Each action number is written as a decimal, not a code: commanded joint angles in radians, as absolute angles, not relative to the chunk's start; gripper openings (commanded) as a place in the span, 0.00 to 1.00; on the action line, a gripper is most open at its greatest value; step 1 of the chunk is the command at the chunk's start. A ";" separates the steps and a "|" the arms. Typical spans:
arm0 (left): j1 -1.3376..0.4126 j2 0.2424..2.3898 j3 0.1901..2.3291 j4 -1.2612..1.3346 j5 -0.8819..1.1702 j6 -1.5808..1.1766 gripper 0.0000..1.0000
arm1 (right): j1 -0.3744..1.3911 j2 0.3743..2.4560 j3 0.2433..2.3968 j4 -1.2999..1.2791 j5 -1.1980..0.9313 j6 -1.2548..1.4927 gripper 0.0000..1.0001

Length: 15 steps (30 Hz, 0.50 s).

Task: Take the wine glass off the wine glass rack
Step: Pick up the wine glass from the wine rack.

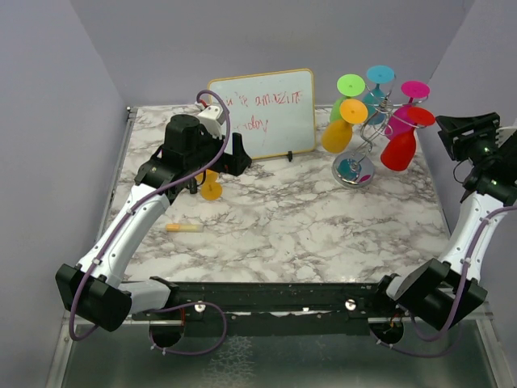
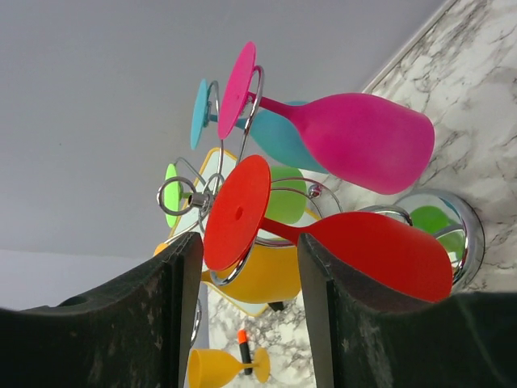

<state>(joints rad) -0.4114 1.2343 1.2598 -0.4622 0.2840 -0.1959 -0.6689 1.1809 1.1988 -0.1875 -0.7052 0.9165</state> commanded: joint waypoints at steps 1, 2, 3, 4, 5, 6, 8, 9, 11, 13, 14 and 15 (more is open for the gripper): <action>-0.403 1.225 1.247 -0.436 0.308 -0.219 0.99 | -0.652 1.210 1.205 -0.125 -0.761 0.941 0.53; -0.403 1.226 1.247 -0.435 0.308 -0.219 0.99 | -0.646 1.218 1.207 -0.124 -0.761 0.944 0.53; -0.403 1.229 1.248 -0.434 0.308 -0.218 0.99 | -0.637 1.221 1.203 -0.121 -0.754 0.947 0.53; -0.403 1.232 1.249 -0.434 0.308 -0.219 0.99 | -0.628 1.220 1.195 -0.114 -0.744 0.949 0.53; -0.403 1.234 1.249 -0.434 0.306 -0.223 0.99 | -0.620 1.221 1.183 -0.100 -0.738 0.954 0.53; -0.403 1.234 1.249 -0.434 0.307 -0.229 0.99 | -0.616 1.221 1.172 -0.081 -0.737 0.964 0.52; -0.403 1.233 1.242 -0.428 0.309 -0.242 0.99 | -0.611 1.230 1.153 -0.037 -0.750 0.984 0.51; -0.403 1.234 1.239 -0.425 0.312 -0.247 0.99 | -0.608 1.235 1.153 -0.026 -0.753 0.990 0.51; -0.403 1.235 1.234 -0.422 0.314 -0.249 0.99 | -0.602 1.246 1.158 -0.017 -0.752 0.996 0.48; -0.404 1.236 1.230 -0.420 0.309 -0.249 0.99 | -0.600 1.254 1.161 -0.010 -0.749 1.002 0.48; -0.403 1.239 1.230 -0.420 0.308 -0.249 0.99 | -0.600 1.257 1.161 -0.008 -0.747 1.005 0.48; -0.403 1.239 1.230 -0.420 0.308 -0.248 0.99 | -0.598 1.259 1.160 -0.008 -0.743 1.009 0.47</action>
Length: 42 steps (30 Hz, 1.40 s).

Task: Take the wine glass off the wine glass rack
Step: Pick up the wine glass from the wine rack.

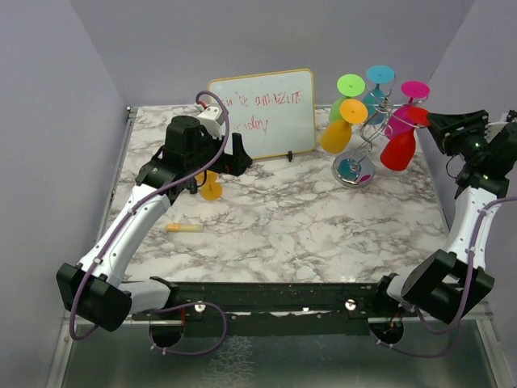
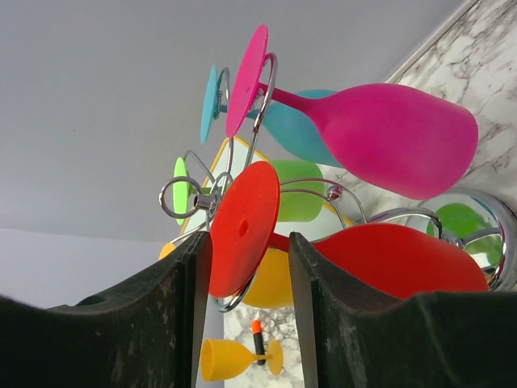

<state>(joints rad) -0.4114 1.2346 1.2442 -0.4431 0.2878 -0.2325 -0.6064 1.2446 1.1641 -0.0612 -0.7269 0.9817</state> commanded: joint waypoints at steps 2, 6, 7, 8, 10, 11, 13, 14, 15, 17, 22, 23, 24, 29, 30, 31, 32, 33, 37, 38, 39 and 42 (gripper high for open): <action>-0.403 1.242 1.230 -0.420 0.310 -0.248 0.99 | -0.598 1.261 1.153 0.027 -0.741 1.023 0.46; -0.403 1.247 1.233 -0.420 0.309 -0.246 0.99 | -0.595 1.271 1.146 0.049 -0.726 1.042 0.39; -0.403 1.247 1.233 -0.420 0.311 -0.245 0.99 | -0.594 1.275 1.145 0.053 -0.724 1.044 0.38; -0.403 1.248 1.232 -0.420 0.310 -0.245 0.99 | -0.594 1.277 1.144 0.057 -0.723 1.046 0.38; -0.403 1.248 1.232 -0.420 0.310 -0.243 0.99 | -0.592 1.283 1.146 0.061 -0.723 1.051 0.38; -0.403 1.246 1.231 -0.420 0.309 -0.242 0.99 | -0.589 1.284 1.148 0.061 -0.723 1.051 0.37; -0.403 1.244 1.227 -0.420 0.308 -0.243 0.99 | -0.583 1.290 1.154 0.052 -0.719 1.051 0.37; -0.403 1.243 1.227 -0.420 0.307 -0.244 0.99 | -0.581 1.294 1.157 0.044 -0.716 1.049 0.37; -0.403 1.243 1.225 -0.420 0.307 -0.244 0.99 | -0.579 1.296 1.160 0.038 -0.712 1.047 0.37; -0.403 1.241 1.226 -0.420 0.307 -0.244 0.99 | -0.575 1.301 1.160 0.031 -0.707 1.046 0.34; -0.403 1.236 1.225 -0.422 0.305 -0.244 0.99 | -0.569 1.297 1.167 0.026 -0.702 1.046 0.24; -0.403 1.235 1.226 -0.421 0.303 -0.244 0.99 | -0.569 1.292 1.168 0.024 -0.701 1.045 0.24; -0.403 1.233 1.226 -0.421 0.303 -0.240 0.99 | -0.569 1.290 1.170 0.020 -0.702 1.045 0.24; -0.403 1.227 1.224 -0.423 0.296 -0.236 0.99 | -0.569 1.282 1.193 -0.011 -0.711 1.045 0.19; -0.403 1.224 1.223 -0.425 0.295 -0.236 0.99 | -0.569 1.278 1.197 -0.027 -0.708 1.045 0.19; -0.403 1.224 1.223 -0.425 0.295 -0.236 0.99 | -0.569 1.276 1.203 -0.037 -0.707 1.041 0.19; -0.403 1.221 1.221 -0.425 0.296 -0.236 0.99 | -0.569 1.275 1.211 -0.049 -0.707 1.037 0.19; -0.403 1.219 1.219 -0.425 0.295 -0.236 0.99 | -0.569 1.273 1.216 -0.055 -0.709 1.034 0.19; -0.403 1.214 1.214 -0.426 0.292 -0.235 0.99 | -0.569 1.266 1.225 -0.075 -0.703 1.024 0.29; -0.403 1.213 1.213 -0.426 0.293 -0.235 0.99 | -0.569 1.265 1.228 -0.079 -0.701 1.021 0.29; -0.404 1.214 1.213 -0.426 0.294 -0.235 0.99 | -0.569 1.265 1.231 -0.081 -0.700 1.019 0.29; -0.404 1.216 1.215 -0.426 0.295 -0.235 0.99 | -0.569 1.265 1.240 -0.064 -0.720 1.008 0.31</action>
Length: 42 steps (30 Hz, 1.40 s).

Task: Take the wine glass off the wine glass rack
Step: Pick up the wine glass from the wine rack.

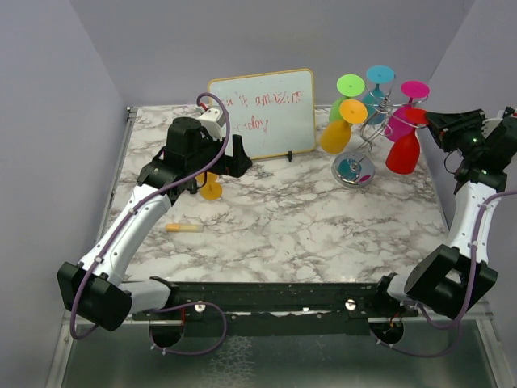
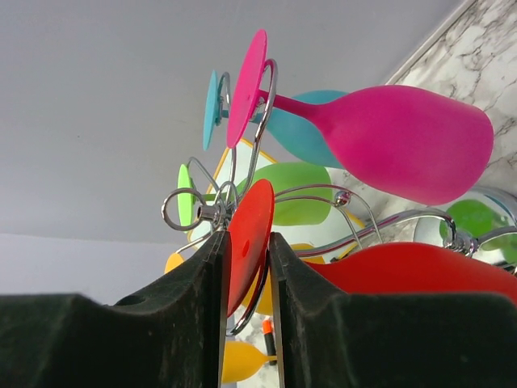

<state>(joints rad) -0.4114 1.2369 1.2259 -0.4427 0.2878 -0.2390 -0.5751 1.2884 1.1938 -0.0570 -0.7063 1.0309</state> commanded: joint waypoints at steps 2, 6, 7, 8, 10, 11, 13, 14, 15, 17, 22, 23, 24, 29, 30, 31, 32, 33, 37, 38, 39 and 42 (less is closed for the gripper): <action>-0.403 1.220 1.215 -0.426 0.295 -0.234 0.99 | -0.569 1.266 1.259 -0.095 -0.708 0.990 0.31; -0.403 1.229 1.219 -0.426 0.301 -0.233 0.99 | -0.570 1.262 1.287 -0.149 -0.662 0.946 0.29; -0.403 1.230 1.221 -0.426 0.303 -0.232 0.99 | -0.569 1.265 1.292 -0.157 -0.661 0.939 0.29; -0.403 1.231 1.221 -0.426 0.303 -0.232 0.99 | -0.569 1.264 1.294 -0.158 -0.661 0.936 0.28; -0.403 1.233 1.221 -0.426 0.303 -0.232 0.99 | -0.569 1.265 1.296 -0.156 -0.662 0.939 0.28; -0.403 1.232 1.221 -0.426 0.305 -0.232 0.99 | -0.569 1.267 1.298 -0.156 -0.665 0.939 0.27; -0.403 1.232 1.219 -0.426 0.307 -0.232 0.99 | -0.569 1.271 1.302 -0.159 -0.667 0.940 0.24; -0.403 1.231 1.218 -0.426 0.307 -0.232 0.99 | -0.569 1.272 1.303 -0.164 -0.666 0.940 0.23; -0.403 1.230 1.216 -0.426 0.308 -0.232 0.99 | -0.569 1.273 1.303 -0.169 -0.664 0.939 0.21; -0.403 1.230 1.216 -0.426 0.308 -0.232 0.99 | -0.569 1.273 1.302 -0.181 -0.661 0.937 0.17; -0.403 1.232 1.216 -0.428 0.309 -0.230 0.99 | -0.569 1.272 1.301 -0.199 -0.667 0.941 0.05; -0.404 1.233 1.216 -0.428 0.309 -0.230 0.99 | -0.569 1.269 1.298 -0.199 -0.673 0.954 0.03; -0.403 1.234 1.217 -0.428 0.310 -0.230 0.99 | -0.568 1.262 1.283 -0.178 -0.691 0.982 0.02; -0.403 1.243 1.224 -0.428 0.318 -0.233 0.99 | -0.568 1.238 1.247 -0.102 -0.748 1.077 0.01; -0.403 1.243 1.224 -0.428 0.320 -0.234 0.99 | -0.568 1.238 1.250 -0.105 -0.750 1.085 0.00; -0.403 1.242 1.224 -0.428 0.321 -0.235 0.99 | -0.568 1.238 1.250 -0.100 -0.756 1.097 0.00; -0.404 1.239 1.222 -0.428 0.319 -0.233 0.99 | -0.568 1.240 1.248 -0.088 -0.765 1.113 0.01; -0.404 1.236 1.220 -0.428 0.317 -0.234 0.99 | -0.568 1.240 1.246 -0.079 -0.771 1.123 0.00; -0.404 1.229 1.215 -0.428 0.311 -0.235 0.99 | -0.568 1.231 1.256 -0.115 -0.739 1.116 0.01; -0.403 1.227 1.215 -0.428 0.311 -0.235 0.99 | -0.568 1.229 1.257 -0.121 -0.731 1.117 0.00; -0.403 1.225 1.215 -0.428 0.311 -0.235 0.99 | -0.568 1.229 1.257 -0.124 -0.728 1.120 0.01; -0.403 1.224 1.215 -0.430 0.310 -0.233 0.99 | -0.568 1.228 1.253 -0.126 -0.721 1.126 0.01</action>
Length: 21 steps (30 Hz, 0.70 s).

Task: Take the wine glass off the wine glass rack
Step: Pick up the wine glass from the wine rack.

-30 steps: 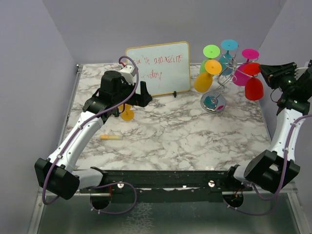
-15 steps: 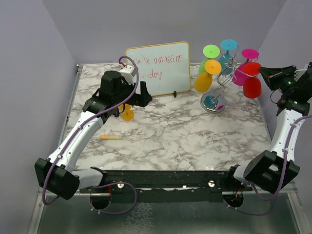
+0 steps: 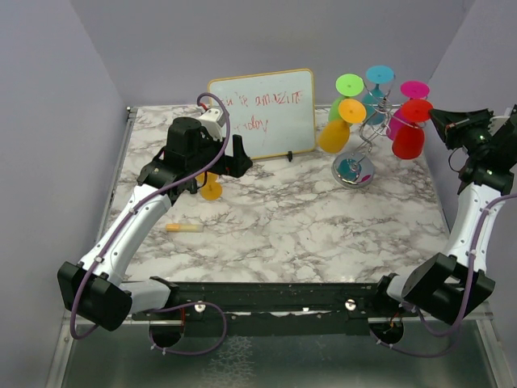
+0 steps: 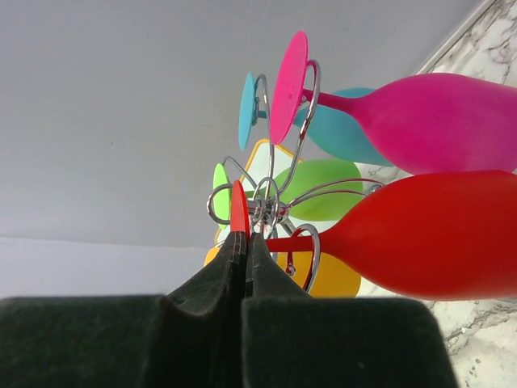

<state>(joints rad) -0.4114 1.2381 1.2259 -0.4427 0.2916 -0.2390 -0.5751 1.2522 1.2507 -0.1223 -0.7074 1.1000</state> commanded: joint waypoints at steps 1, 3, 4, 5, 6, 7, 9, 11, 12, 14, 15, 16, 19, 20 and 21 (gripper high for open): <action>-0.403 1.224 1.215 -0.430 0.310 -0.234 0.99 | -0.568 1.230 1.252 -0.122 -0.725 1.130 0.00; -0.403 1.228 1.215 -0.430 0.312 -0.234 0.99 | -0.568 1.235 1.238 -0.096 -0.741 1.153 0.01; -0.403 1.229 1.216 -0.430 0.314 -0.235 0.99 | -0.568 1.239 1.231 -0.089 -0.749 1.163 0.01; -0.403 1.230 1.215 -0.430 0.316 -0.235 0.99 | -0.568 1.242 1.231 -0.091 -0.755 1.165 0.01; -0.403 1.231 1.215 -0.430 0.316 -0.235 0.99 | -0.568 1.244 1.234 -0.098 -0.761 1.161 0.01; -0.403 1.231 1.215 -0.430 0.316 -0.235 0.99 | -0.568 1.243 1.241 -0.112 -0.765 1.151 0.00; -0.403 1.230 1.215 -0.430 0.316 -0.236 0.99 | -0.568 1.241 1.269 -0.165 -0.761 1.115 0.00; -0.403 1.232 1.216 -0.430 0.316 -0.236 0.99 | -0.568 1.243 1.285 -0.195 -0.782 1.093 0.00; -0.403 1.232 1.218 -0.430 0.315 -0.236 0.99 | -0.568 1.243 1.285 -0.199 -0.794 1.091 0.01; -0.403 1.236 1.219 -0.429 0.316 -0.238 0.99 | -0.568 1.236 1.280 -0.203 -0.802 1.091 0.01; -0.403 1.237 1.219 -0.429 0.318 -0.238 0.99 | -0.568 1.233 1.279 -0.208 -0.803 1.089 0.00; -0.403 1.237 1.221 -0.430 0.320 -0.238 0.99 | -0.568 1.233 1.283 -0.222 -0.806 1.083 0.00; -0.403 1.234 1.218 -0.430 0.321 -0.239 0.99 | -0.568 1.229 1.282 -0.262 -0.807 1.065 0.01; -0.403 1.232 1.218 -0.430 0.320 -0.239 0.99 | -0.568 1.222 1.275 -0.267 -0.804 1.063 0.01; -0.403 1.233 1.218 -0.430 0.319 -0.239 0.99 | -0.568 1.215 1.267 -0.270 -0.797 1.062 0.01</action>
